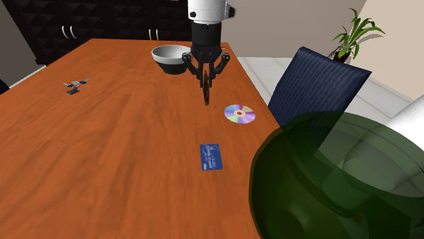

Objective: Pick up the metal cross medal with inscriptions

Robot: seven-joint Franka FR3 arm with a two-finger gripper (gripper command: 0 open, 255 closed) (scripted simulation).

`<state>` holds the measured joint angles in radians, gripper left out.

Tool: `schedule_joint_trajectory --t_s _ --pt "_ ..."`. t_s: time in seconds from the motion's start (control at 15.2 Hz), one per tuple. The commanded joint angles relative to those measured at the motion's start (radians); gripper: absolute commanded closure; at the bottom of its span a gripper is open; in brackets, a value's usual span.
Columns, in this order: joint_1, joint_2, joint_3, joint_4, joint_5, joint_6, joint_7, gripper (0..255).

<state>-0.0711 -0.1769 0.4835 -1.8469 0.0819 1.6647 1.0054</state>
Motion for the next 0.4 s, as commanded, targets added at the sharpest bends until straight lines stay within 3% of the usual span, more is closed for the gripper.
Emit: schedule_joint_trajectory --t_s 0.0,0.33 --pt "-0.001 0.008 0.001 0.036 -0.004 -0.03 0.003 255" --pt "-0.002 0.016 0.001 0.087 -0.008 -0.073 0.006 255"
